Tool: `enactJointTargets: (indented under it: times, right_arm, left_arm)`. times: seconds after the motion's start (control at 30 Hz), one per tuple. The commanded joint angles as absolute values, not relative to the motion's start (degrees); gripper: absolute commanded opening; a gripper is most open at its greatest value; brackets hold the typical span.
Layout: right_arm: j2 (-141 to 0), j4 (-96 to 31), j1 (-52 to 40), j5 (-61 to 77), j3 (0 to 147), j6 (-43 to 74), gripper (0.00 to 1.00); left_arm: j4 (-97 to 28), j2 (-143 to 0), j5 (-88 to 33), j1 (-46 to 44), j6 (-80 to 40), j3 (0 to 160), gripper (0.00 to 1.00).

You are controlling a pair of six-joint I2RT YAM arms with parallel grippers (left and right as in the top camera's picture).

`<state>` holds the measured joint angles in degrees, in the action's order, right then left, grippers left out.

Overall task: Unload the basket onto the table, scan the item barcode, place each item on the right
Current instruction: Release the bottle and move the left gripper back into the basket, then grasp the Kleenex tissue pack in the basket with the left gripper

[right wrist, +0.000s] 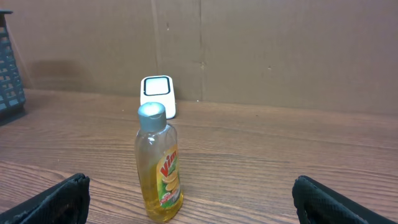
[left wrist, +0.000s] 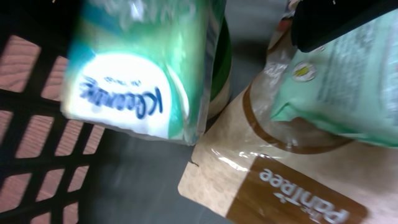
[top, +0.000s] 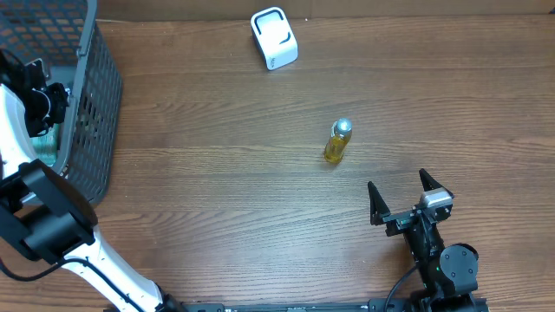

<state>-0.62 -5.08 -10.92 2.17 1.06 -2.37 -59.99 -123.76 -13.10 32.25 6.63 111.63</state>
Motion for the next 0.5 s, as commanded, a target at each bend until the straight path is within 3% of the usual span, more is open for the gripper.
enactJointTargets:
  times: [0.0,0.27,0.47]
  right_arm:
    - [-0.16,-4.69,-10.74,2.24,0.47,-2.66,1.00]
    - [-0.16,-4.69,-10.74,2.24,0.47,-2.66,1.00]
    - [-0.16,-4.69,-10.74,2.24,0.47,-2.66,1.00]
  left_arm:
    - [-59.77,-125.71,-14.85,31.94,8.23,111.79,0.99]
    - [-59.11,-126.30,-14.46,31.90,8.40,111.70,0.95]
    - [-58.87,-126.30,-13.21,31.86,8.36,111.70,0.84]
